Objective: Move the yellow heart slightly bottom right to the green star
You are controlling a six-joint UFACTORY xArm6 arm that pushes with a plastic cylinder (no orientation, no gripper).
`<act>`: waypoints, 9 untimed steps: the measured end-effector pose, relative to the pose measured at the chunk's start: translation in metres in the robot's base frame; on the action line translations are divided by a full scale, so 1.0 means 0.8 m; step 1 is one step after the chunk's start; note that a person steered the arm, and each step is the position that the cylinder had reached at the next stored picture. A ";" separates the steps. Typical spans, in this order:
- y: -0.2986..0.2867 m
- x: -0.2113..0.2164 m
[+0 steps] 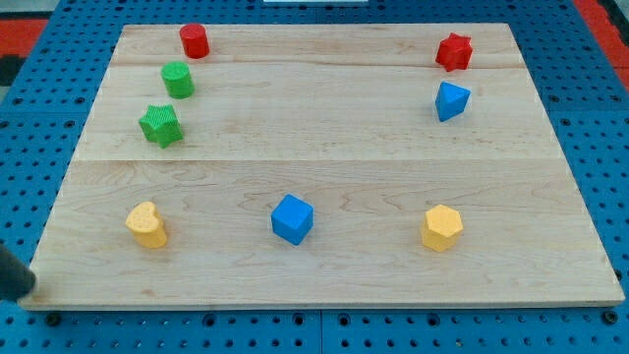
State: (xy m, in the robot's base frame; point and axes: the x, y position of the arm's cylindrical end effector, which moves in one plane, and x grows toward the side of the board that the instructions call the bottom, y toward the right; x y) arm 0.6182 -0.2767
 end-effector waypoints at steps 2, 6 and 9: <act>0.058 -0.003; 0.122 -0.082; 0.148 -0.114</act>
